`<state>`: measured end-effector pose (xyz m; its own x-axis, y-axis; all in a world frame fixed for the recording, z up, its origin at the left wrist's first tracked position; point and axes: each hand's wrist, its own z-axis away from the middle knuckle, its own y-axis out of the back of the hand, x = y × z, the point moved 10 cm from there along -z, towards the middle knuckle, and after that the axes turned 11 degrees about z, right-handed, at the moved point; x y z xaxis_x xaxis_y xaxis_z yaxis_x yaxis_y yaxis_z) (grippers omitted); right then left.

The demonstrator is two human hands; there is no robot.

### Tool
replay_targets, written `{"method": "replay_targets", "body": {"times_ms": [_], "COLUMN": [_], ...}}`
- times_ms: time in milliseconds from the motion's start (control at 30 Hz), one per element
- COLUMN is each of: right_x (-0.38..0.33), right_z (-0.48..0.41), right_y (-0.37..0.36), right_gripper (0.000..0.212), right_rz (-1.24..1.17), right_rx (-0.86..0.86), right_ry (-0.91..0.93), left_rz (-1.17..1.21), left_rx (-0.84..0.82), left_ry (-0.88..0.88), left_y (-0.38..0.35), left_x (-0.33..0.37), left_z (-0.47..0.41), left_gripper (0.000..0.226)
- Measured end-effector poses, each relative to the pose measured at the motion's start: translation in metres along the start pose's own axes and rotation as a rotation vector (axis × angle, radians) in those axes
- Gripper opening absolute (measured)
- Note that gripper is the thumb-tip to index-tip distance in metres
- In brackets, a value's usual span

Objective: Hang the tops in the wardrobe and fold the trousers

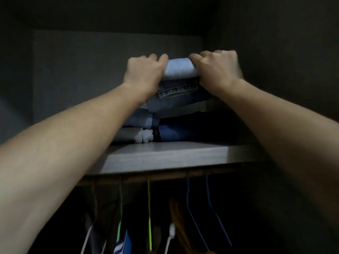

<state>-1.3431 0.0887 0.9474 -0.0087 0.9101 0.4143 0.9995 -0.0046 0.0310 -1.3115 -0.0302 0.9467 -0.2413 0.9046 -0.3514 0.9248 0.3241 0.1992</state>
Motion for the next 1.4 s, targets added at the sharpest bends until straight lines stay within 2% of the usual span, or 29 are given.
{"method": "replay_targets", "body": {"times_ms": [133, 200, 267, 333, 367, 400, 700, 867, 1000, 1233, 1400], "right_x": [0.004, 0.008, -0.002, -0.022, -0.029, -0.032, -0.032, -0.024, -0.017, -0.012, -0.006], "right_z": [-0.014, -0.012, -0.002, 0.025, 0.038, 0.044, 0.059, 0.061, 0.072, 0.096, 0.110], "right_y": [-0.037, -0.059, -0.100, -0.144, -0.156, -0.161, -0.150, -0.119, -0.095, -0.043, 0.014], "right_gripper": [0.040, 0.043, 0.044, 0.043, 0.043, 0.044, 0.047, 0.046, 0.039, 0.040, 0.034], "right_rz": [0.014, -0.002, -0.024, -0.088, -0.136, -0.178, -0.334, -0.313, -0.296, -0.373, -0.414], "right_rx": [-0.003, -0.053, -0.291, -0.681, -0.821, -0.887, -0.928, -0.817, -0.728, -0.630, -0.472], "right_ry": [-0.036, -0.045, 0.015, 0.102, 0.109, 0.106, 0.062, 0.035, -0.027, -0.149, -0.228], "left_rz": [0.059, 0.087, 0.160, 0.276, 0.314, 0.337, 0.496, 0.540, 0.488, 0.419, 0.338], "left_rx": [-0.028, -0.130, -0.403, -0.802, -0.910, -0.947, -0.973, -0.890, -0.764, -0.569, -0.363], "left_ry": [-0.011, -0.010, -0.076, -0.107, -0.108, -0.104, -0.069, 0.001, 0.072, 0.153, 0.239], "left_y": [-0.044, -0.069, -0.112, -0.158, -0.169, -0.172, -0.161, -0.136, -0.101, -0.036, 0.020], "left_x": [0.002, 0.009, 0.027, 0.048, 0.053, 0.054, 0.046, 0.035, 0.026, 0.008, -0.013], "left_z": [-0.030, -0.035, -0.024, 0.006, 0.016, 0.020, 0.033, 0.046, 0.057, 0.096, 0.127], "left_gripper": [0.060, 0.069, 0.064, 0.050, 0.045, 0.044, 0.063, 0.051, 0.036, 0.035, 0.042]}}
